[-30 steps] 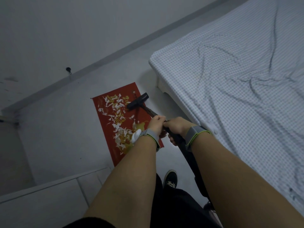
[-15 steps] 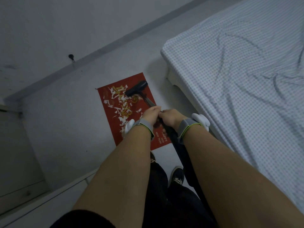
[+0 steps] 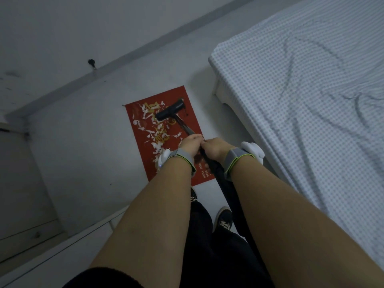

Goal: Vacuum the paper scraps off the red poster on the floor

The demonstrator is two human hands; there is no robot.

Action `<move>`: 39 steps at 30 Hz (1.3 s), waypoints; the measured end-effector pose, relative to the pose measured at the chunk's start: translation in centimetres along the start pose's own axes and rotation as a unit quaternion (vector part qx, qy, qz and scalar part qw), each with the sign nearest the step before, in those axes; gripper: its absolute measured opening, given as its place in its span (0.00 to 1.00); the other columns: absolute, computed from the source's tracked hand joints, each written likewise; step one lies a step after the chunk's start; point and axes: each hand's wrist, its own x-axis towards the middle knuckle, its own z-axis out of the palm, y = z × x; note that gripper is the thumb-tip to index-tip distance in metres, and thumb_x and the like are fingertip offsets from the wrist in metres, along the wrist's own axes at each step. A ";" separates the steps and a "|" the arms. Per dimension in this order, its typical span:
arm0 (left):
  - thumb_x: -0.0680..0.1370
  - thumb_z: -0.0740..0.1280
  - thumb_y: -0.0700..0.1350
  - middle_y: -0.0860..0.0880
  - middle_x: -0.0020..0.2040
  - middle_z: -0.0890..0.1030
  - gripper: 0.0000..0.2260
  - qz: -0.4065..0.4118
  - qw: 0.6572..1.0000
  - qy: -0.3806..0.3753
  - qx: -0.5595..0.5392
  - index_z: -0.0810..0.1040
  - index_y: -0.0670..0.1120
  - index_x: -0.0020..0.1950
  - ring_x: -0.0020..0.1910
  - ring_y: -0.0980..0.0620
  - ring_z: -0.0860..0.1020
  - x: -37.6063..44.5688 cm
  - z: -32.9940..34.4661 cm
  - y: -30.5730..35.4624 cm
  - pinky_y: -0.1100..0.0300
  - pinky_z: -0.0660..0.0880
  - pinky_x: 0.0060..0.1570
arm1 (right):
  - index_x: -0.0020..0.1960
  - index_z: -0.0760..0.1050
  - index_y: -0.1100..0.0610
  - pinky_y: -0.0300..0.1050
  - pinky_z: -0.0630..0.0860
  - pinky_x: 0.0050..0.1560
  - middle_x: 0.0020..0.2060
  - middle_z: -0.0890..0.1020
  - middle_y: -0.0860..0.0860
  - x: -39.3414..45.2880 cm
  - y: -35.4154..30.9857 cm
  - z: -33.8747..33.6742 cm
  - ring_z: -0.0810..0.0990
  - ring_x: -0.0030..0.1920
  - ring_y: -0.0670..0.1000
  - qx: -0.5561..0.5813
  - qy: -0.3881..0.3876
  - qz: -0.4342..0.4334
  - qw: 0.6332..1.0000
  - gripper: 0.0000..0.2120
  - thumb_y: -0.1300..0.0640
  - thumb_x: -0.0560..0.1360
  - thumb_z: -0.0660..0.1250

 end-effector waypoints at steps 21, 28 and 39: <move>0.78 0.58 0.44 0.40 0.42 0.78 0.12 -0.047 0.989 -0.084 0.112 0.79 0.43 0.54 0.39 0.41 0.78 -9.6 7.3 -6.0 0.54 0.77 0.42 | 0.39 0.69 0.57 0.46 0.71 0.30 0.33 0.74 0.56 -6.5 11.2 -4.2 0.74 0.29 0.54 0.022 -0.010 0.008 1.000 0.15 0.56 0.84 0.57; 0.78 0.58 0.56 0.45 0.40 0.85 0.18 -0.079 0.985 -0.081 0.130 0.81 0.45 0.54 0.38 0.43 0.82 -12.0 9.0 -8.2 0.55 0.78 0.42 | 0.47 0.75 0.68 0.44 0.73 0.30 0.32 0.75 0.60 -7.8 14.4 -5.4 0.73 0.27 0.55 0.004 -0.007 0.062 0.998 0.20 0.53 0.84 0.54; 0.76 0.59 0.59 0.47 0.41 0.87 0.19 -0.074 0.972 -0.136 0.179 0.82 0.48 0.54 0.38 0.45 0.82 -14.0 11.8 -10.7 0.54 0.78 0.45 | 0.38 0.70 0.63 0.36 0.71 0.17 0.16 0.73 0.55 -9.7 19.2 -8.2 0.71 0.13 0.49 0.024 -0.001 0.086 0.996 0.24 0.50 0.87 0.53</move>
